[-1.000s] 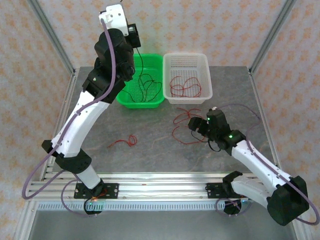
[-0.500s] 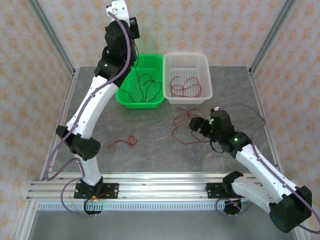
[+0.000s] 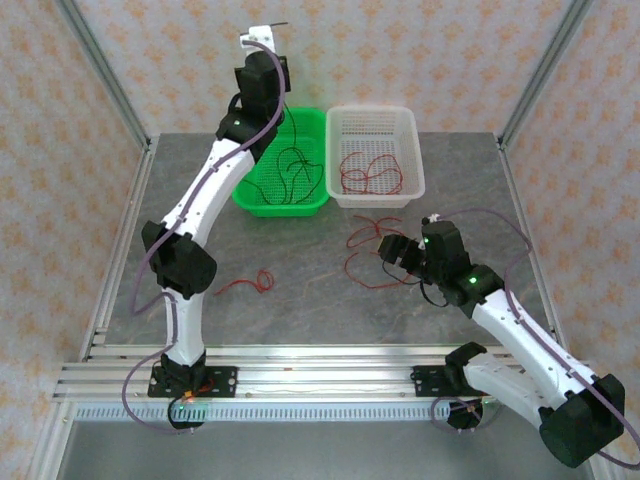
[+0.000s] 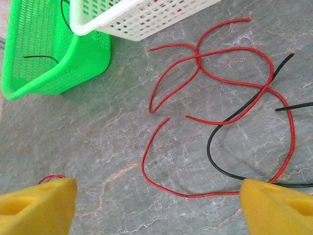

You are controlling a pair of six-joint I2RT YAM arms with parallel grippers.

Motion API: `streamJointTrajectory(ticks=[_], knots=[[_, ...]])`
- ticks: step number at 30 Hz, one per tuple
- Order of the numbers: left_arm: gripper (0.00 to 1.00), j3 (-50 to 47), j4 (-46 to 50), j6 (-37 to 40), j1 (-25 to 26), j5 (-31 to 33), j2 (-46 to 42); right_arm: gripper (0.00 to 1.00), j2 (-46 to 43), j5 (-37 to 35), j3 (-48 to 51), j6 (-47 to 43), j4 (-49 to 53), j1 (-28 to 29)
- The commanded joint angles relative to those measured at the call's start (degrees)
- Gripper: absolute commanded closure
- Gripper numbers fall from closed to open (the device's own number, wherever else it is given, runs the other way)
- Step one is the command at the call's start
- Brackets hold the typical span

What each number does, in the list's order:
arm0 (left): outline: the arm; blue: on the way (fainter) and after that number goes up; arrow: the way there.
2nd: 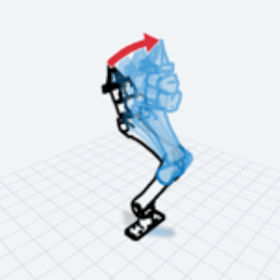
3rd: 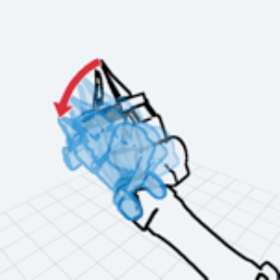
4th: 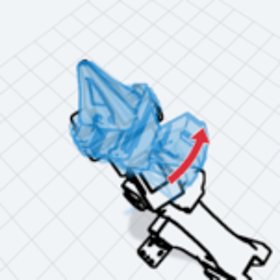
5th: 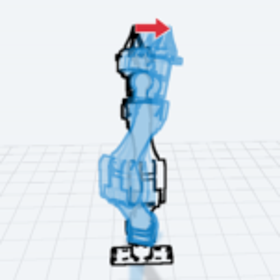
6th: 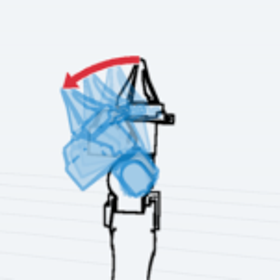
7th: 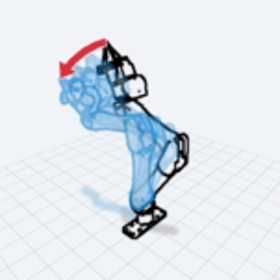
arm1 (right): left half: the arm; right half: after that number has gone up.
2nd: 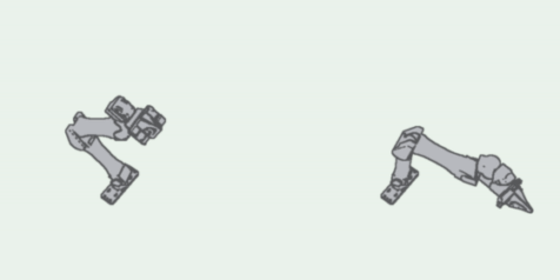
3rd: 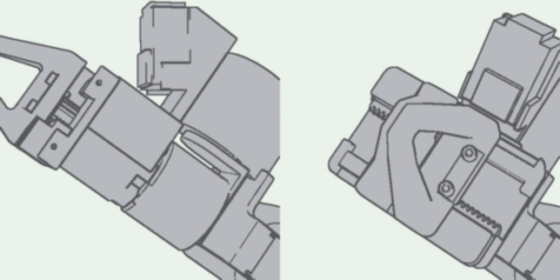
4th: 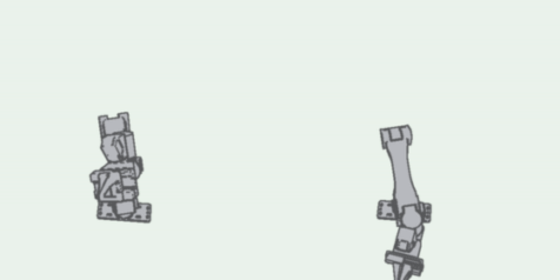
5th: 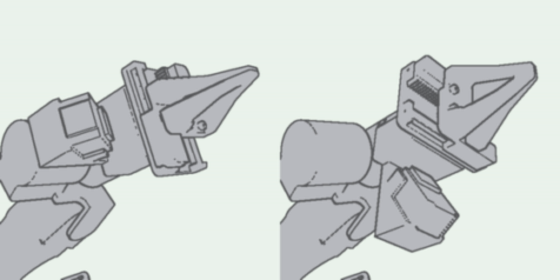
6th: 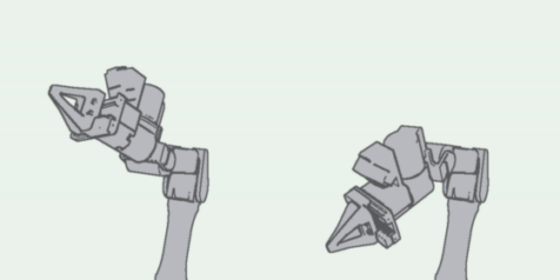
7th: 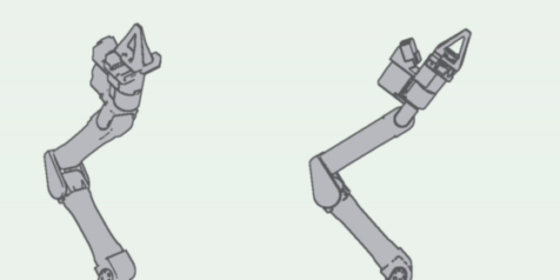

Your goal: Untangle the cables

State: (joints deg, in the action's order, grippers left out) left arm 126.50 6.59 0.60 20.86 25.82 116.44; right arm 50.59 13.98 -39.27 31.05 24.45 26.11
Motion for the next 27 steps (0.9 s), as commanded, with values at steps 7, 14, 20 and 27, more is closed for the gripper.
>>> streamJointTrajectory(ticks=[7,14,20,27], knots=[[1.00,-10.6,-2.2,-4.9,-1.3,-3.4,0.4,0.15,-1.5,-0.6,1.5,0.6,1.1,0.4],[1.00,-16.0,0.6,-8.1,-1.3,-7.3,3.1,0.15,-1.3,-0.4,1.5,0.4,0.9,0.4],[1.00,-19.1,1.2,-9.4,-1.4,-8.5,6.1,0.15,-0.5,-0.2,1.4,0.2,1.0,0.4],[1.00,-16.9,6.5,-11.8,-1.8,-10.0,12.2,0.15,-0.8,-0.1,1.4,0.4,1.4,0.4]])
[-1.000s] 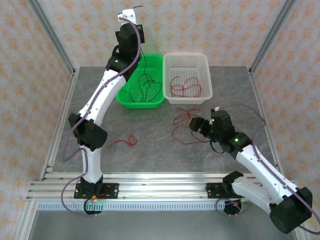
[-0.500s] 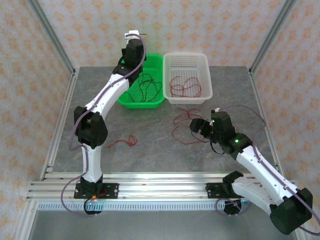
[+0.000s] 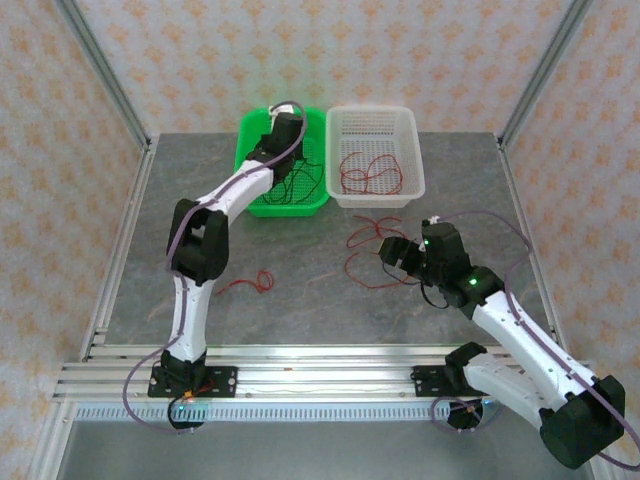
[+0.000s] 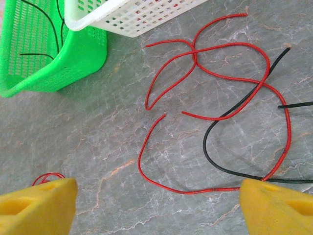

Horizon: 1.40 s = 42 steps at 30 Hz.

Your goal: Untangle the cables

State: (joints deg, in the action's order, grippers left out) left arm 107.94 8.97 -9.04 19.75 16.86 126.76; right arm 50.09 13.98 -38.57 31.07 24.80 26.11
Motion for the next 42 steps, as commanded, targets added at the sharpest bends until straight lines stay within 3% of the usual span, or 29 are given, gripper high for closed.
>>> streamJointTrajectory(ticks=[1,5,10,14,21,34,42], knots=[[1.00,2.0,4.8,-2.4,-0.7,-1.0,2.5,0.15,-0.3,-0.1,0.7,0.4,1.2,0.4],[0.98,4.1,8.3,-3.6,-1.0,-0.7,5.2,0.15,-0.2,0.3,0.9,0.6,1.0,0.4],[0.74,6.4,11.1,-4.1,-1.1,-1.1,6.8,0.15,-0.2,0.6,1.1,1.0,0.5,0.7],[0.49,7.6,11.7,-4.3,-1.1,-2.1,5.8,0.15,-0.1,0.3,1.4,1.3,0.5,1.2],[0.28,12.8,14.6,-3.9,-1.1,-2.5,3.3,0.17,1.1,-1.3,2.4,2.7,0.1,3.5],[0.24,2.0,12.9,-5.9,0.8,-5.1,-15.7,0.23,14.3,-8.6,-0.8,3.5,-1.9,15.1],[0.24,-10.8,11.3,-8.3,3.2,-5.6,-28.4,0.33,26.7,-10.4,-7.6,-6.3,-0.5,17.5]])
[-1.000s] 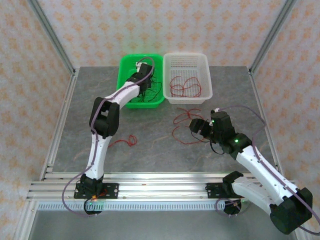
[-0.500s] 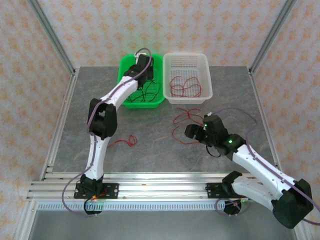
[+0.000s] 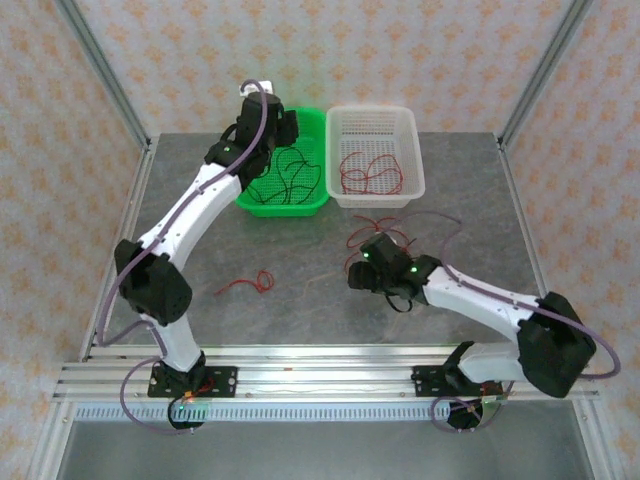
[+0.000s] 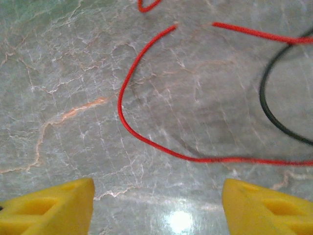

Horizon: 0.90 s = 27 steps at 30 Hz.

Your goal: Untangle the cables

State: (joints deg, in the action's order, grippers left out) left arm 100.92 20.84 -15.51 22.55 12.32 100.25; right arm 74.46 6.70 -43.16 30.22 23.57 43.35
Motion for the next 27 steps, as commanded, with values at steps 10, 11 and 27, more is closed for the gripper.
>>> streamJointTrajectory(ticks=[10,11,27], knots=[[0.24,-15.5,-2.4,-5.4,1.8,-2.0,-12.0,0.40,17.1,0.7,-13.2,-25.5,4.1,0.2],[0.24,-16.4,-2.5,-5.7,2.1,-2.0,-12.8,0.41,18.5,0.6,-14.2,-26.6,4.5,0.2],[0.24,-27.1,-3.0,-8.8,4.4,-0.3,-23.3,1.00,28.2,-1.1,-20.0,-29.6,6.7,0.2]])
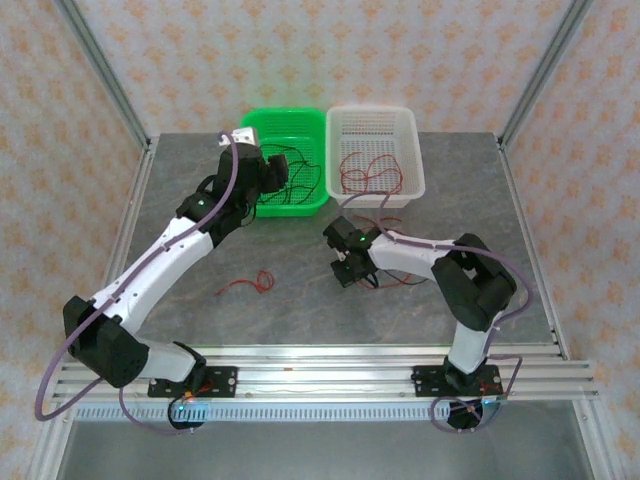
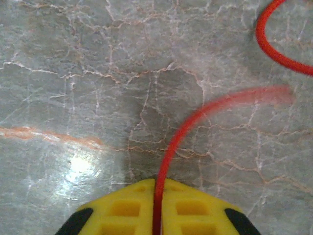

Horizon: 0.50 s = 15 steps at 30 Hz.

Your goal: Untangle the cables

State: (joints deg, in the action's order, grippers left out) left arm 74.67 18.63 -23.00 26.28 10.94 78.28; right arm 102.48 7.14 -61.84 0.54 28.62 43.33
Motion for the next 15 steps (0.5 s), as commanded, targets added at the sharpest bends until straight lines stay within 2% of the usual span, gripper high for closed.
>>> streamJointTrajectory(ticks=[1,9,15], knots=[[0.24,-0.8,-0.7,-1.2,0.7,1.3,-1.4,1.00,-0.2,-1.8,-1.3,0.4,1.7,0.3],[0.24,-1.7,-0.4,-1.3,1.7,1.4,-2.4,1.00,-8.1,0.5,-1.5,3.8,1.6,0.2],[0.24,-3.7,-1.5,-1.0,2.7,0.1,-3.7,1.00,-16.9,5.5,-0.6,11.4,-2.9,-0.6]])
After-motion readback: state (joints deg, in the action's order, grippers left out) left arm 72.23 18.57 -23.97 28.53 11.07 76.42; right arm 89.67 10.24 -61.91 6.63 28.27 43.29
